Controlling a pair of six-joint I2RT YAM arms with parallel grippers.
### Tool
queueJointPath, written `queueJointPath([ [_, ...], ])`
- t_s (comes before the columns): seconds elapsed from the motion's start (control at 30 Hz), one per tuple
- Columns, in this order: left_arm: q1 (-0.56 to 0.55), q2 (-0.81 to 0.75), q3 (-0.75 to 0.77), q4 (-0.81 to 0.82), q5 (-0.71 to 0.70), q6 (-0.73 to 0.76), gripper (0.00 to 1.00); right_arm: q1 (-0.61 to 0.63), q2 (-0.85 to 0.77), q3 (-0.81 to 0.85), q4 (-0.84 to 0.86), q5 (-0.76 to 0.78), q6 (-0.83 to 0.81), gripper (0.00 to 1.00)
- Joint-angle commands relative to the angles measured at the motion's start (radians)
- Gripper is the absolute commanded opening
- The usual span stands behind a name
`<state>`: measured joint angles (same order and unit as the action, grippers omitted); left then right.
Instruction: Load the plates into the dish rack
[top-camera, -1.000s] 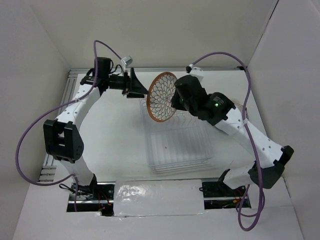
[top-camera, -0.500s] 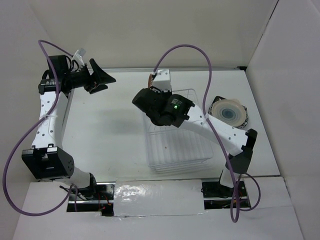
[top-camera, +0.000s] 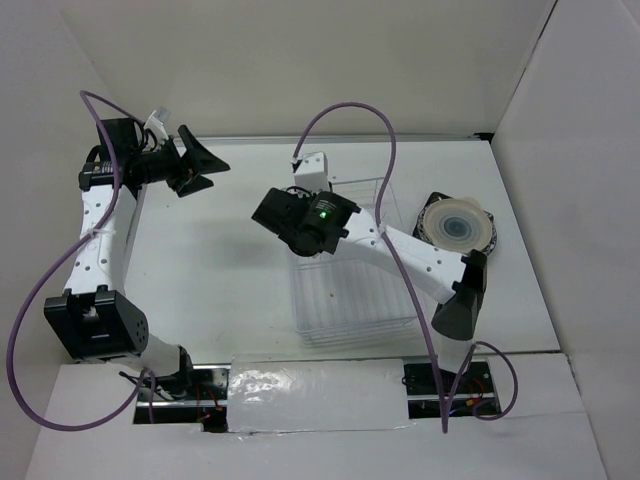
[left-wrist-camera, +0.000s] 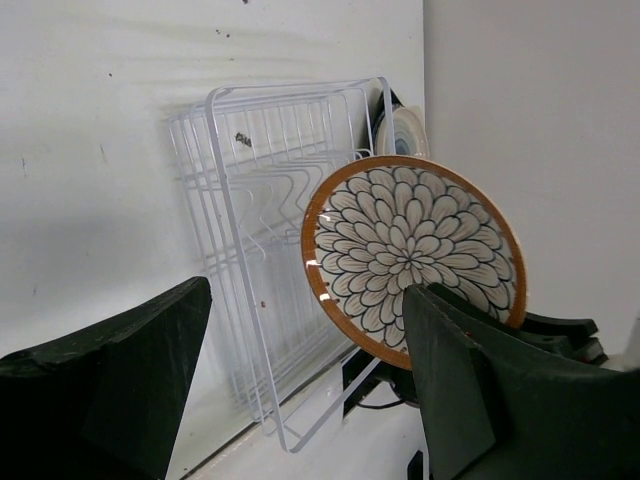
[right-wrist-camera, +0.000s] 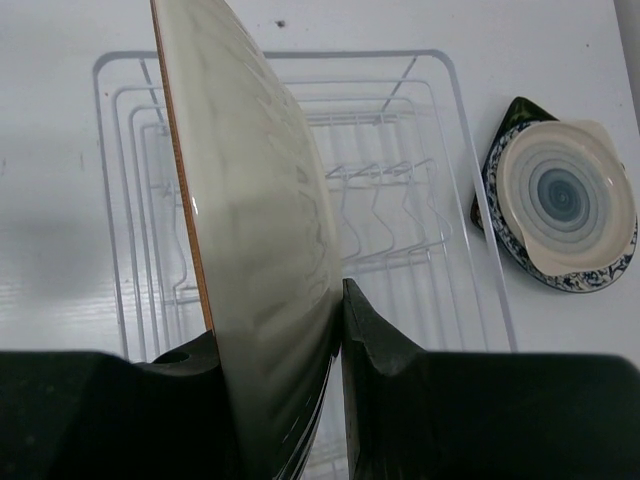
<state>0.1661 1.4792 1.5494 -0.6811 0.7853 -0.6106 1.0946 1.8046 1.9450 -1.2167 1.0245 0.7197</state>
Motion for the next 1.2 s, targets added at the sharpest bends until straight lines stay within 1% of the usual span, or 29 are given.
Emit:
queueJointPath([
  [0.0,0.006,-0.023,0.001,0.017,0.006,-0.014,0.90,-0.007,0.018,0.068,0.003,0.063,0.057,0.00],
  [0.53,0.012,-0.014,-0.012,0.025,0.029,-0.006,0.90,-0.052,0.104,0.092,-0.035,0.039,0.098,0.00],
  [0.9,0.013,-0.017,-0.017,0.025,0.023,0.000,0.90,-0.050,0.157,0.095,-0.037,0.020,0.096,0.00],
  [1.17,0.013,-0.017,-0.018,0.025,0.023,0.002,0.90,-0.050,0.179,0.069,0.011,-0.036,0.073,0.00],
])
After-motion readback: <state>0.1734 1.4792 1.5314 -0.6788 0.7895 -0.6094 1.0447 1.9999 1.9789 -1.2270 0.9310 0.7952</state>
